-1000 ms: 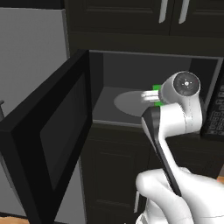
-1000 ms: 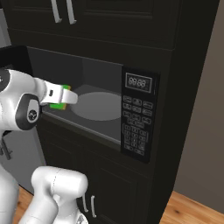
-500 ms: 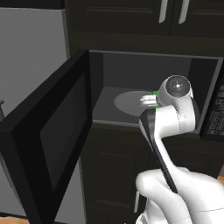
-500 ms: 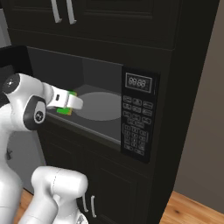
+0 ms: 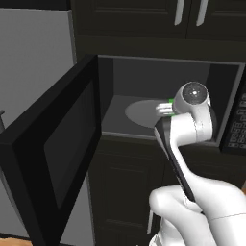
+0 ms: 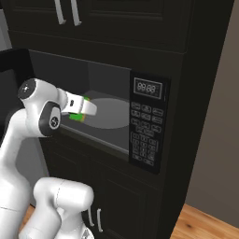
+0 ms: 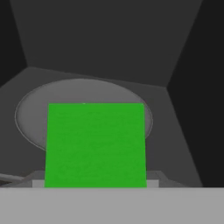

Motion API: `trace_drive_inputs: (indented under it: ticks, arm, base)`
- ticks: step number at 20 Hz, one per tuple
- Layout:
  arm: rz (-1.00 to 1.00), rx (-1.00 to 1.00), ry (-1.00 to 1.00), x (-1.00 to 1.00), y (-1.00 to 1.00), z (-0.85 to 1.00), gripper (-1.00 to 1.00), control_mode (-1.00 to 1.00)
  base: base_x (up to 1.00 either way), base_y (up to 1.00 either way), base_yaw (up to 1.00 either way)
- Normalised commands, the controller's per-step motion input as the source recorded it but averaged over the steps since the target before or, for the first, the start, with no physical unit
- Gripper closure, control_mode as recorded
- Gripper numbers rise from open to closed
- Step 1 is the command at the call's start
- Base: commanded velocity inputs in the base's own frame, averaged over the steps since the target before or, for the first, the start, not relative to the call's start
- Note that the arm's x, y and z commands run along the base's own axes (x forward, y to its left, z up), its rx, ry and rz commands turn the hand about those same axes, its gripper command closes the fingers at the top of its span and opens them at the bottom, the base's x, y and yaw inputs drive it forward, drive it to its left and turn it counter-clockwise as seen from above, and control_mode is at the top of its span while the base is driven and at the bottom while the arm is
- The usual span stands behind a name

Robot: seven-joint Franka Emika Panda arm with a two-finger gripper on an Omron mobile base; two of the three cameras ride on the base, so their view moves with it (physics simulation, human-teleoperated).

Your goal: Place the sponge inside the microwave to prepare for sanitizing.

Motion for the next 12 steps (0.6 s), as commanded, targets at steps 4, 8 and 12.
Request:
trace_drive_inputs:
  ticks: [4,8,12]
  arm:
    - [0.00,0.00,0.00,0.24,-0.01,-0.01,1.00,-1.00]
    - [0.00,0.00,0.00,0.28,0.00,-0.02,1.00,-1.00]
    - [0.00,0.00,0.00,0.34,0.00,-0.17,1.00,-1.00]
  base:
    - [0.00,0.00,0.00]
    - [0.00,0.00,0.00]
    - [0.00,0.00,0.00]
